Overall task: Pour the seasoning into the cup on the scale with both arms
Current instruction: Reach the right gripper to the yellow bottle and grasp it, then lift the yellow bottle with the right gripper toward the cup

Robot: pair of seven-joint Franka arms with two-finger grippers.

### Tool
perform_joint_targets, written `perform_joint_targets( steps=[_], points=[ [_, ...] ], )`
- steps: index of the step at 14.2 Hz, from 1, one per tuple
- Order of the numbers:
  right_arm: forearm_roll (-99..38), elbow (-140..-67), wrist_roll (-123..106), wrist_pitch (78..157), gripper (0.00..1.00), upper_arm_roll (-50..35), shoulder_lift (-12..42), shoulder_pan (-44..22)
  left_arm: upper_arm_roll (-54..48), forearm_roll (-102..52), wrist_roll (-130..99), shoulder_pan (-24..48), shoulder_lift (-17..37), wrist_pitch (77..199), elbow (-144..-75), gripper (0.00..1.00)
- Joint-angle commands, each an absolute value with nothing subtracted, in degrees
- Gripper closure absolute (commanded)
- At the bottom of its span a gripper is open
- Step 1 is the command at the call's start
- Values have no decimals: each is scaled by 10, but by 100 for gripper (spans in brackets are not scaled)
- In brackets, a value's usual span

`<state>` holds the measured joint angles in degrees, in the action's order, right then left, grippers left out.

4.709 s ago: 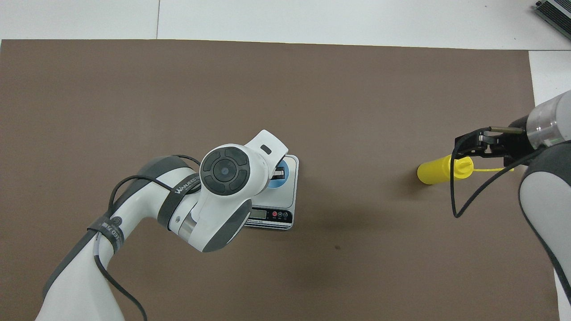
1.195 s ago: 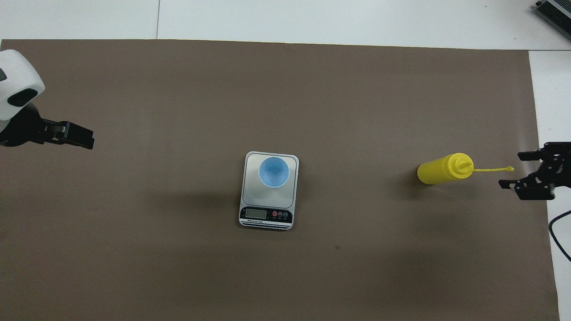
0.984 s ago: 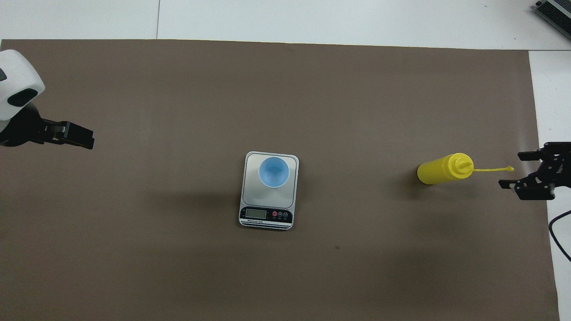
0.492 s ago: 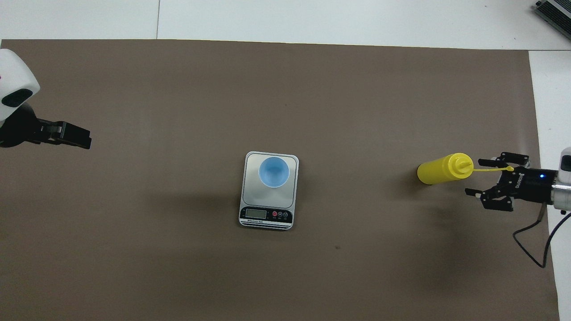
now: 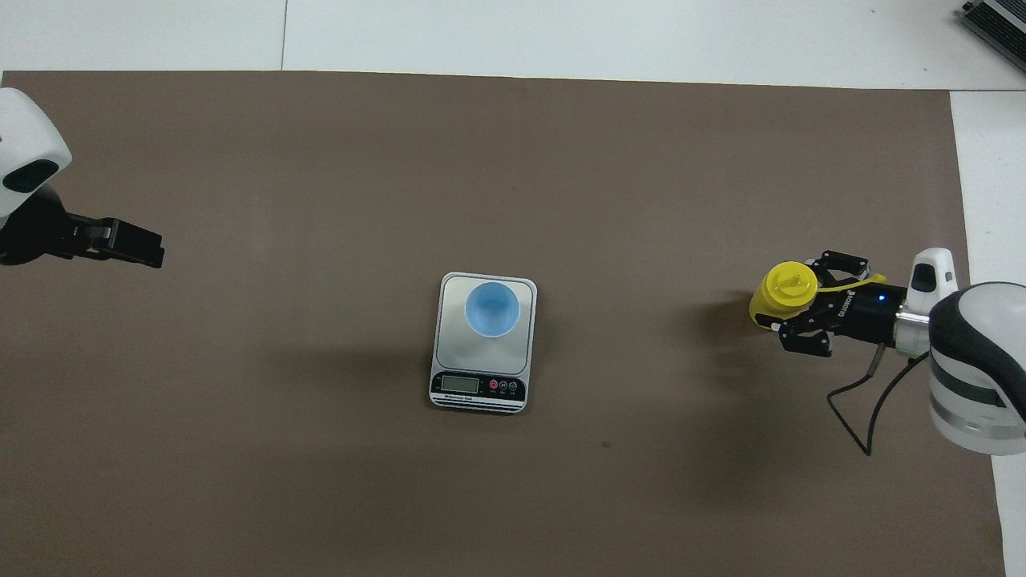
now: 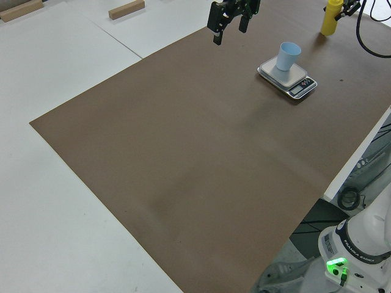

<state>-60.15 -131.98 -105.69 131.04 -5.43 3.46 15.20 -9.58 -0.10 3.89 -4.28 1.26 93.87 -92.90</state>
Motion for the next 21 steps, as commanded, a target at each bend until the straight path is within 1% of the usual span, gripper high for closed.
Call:
perform_joint_targets(
  steps=[1, 2, 3, 4, 8, 11, 13, 15, 17, 21],
  points=[
    [-619, -1331, -1072, 1316, 0, -54, 30, 162, -98, -1, 39, -50, -4, 938, -946, 0],
    [-619, -1331, -1078, 1318, 18, -54, 30, 161, -98, -1, 39, -50, -4, 938, -946, 0],
    [-619, -1331, -1085, 1324, 55, -55, 30, 159, -98, -1, 39, -50, -4, 938, -946, 0],
    [-619, -1329, -1086, 1324, 100, -55, 31, 152, -98, -1, 39, -50, -4, 938, -946, 0],
    [-619, -1301, -1073, 1327, 100, -55, 40, 109, -98, -1, 39, -50, -4, 938, -946, 0],
    [-600, -1285, -1000, 1371, 100, -55, 35, 41, -98, -1, 39, -50, -4, 938, -946, 0],
    [-559, -1281, -948, 1412, 100, -55, 34, -6, -98, -1, 39, -50, -4, 938, -946, 0],
    [-459, -1259, -864, 1419, 100, -55, 38, -39, -98, -1, 39, -50, -4, 938, -946, 0],
    [-343, -1233, -767, 1417, 100, -55, 41, -57, -98, -1, 39, -50, -4, 938, -946, 0],
    [-149, -1222, -625, 1412, 100, -55, 42, -119, -98, -1, 39, -50, -4, 938, -946, 0]
  ],
)
